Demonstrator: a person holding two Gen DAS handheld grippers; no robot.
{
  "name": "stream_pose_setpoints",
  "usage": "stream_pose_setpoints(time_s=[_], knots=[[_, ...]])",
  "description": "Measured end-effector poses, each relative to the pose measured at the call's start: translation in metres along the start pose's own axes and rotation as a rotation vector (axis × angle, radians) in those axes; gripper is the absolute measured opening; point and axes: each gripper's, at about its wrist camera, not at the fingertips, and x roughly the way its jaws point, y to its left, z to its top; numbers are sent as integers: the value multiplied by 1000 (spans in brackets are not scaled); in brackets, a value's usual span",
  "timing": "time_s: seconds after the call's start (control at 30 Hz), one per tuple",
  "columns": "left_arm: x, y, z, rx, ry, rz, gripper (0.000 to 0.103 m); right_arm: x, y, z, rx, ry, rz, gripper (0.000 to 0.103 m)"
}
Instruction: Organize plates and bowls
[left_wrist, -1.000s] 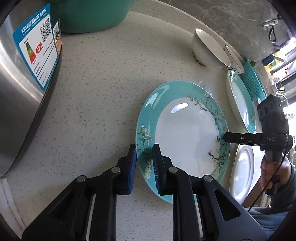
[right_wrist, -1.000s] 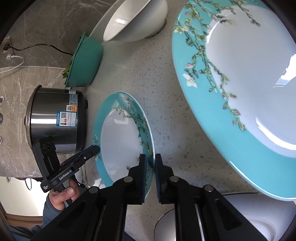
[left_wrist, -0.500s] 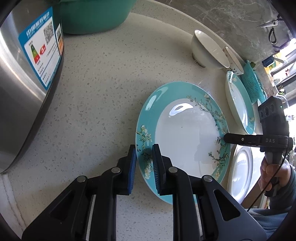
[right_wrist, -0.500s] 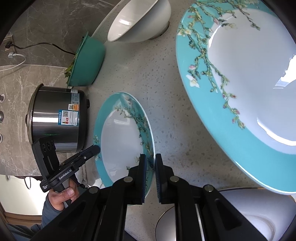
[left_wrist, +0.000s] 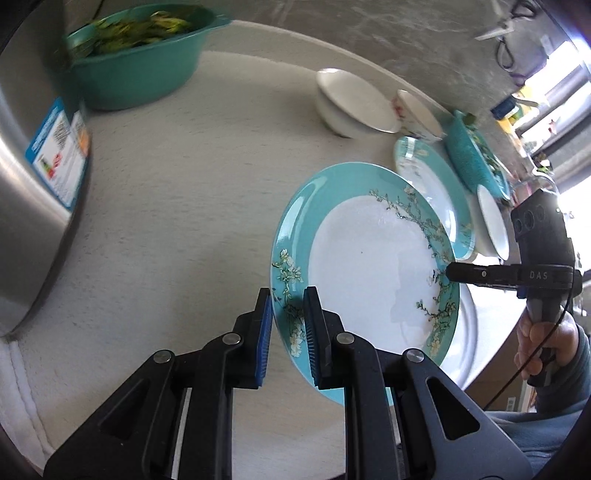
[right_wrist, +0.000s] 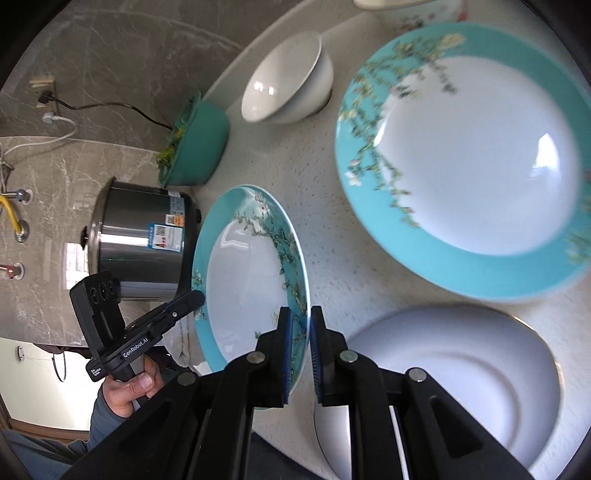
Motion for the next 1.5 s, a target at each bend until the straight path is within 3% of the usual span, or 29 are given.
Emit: stream_pose_setpoints(time_s=[0.23, 0.6, 1.03, 1.3, 1.5], knots=[[-3, -55, -23, 56, 30, -33, 15, -49, -22, -26, 33, -33, -1, 14], [31, -128, -71, 111, 103, -45, 15, -91, -87, -69, 103, -49, -33, 17], [71, -150, -88, 116, 146, 10, 15, -85, -121, -82, 107, -9, -58, 18], [76, -154, -88, 124, 144, 20, 16, -81, -122, -83, 99, -10, -68, 19], [76, -160, -89, 158, 144, 39, 18, -79, -109, -84, 46, -12, -139, 23]])
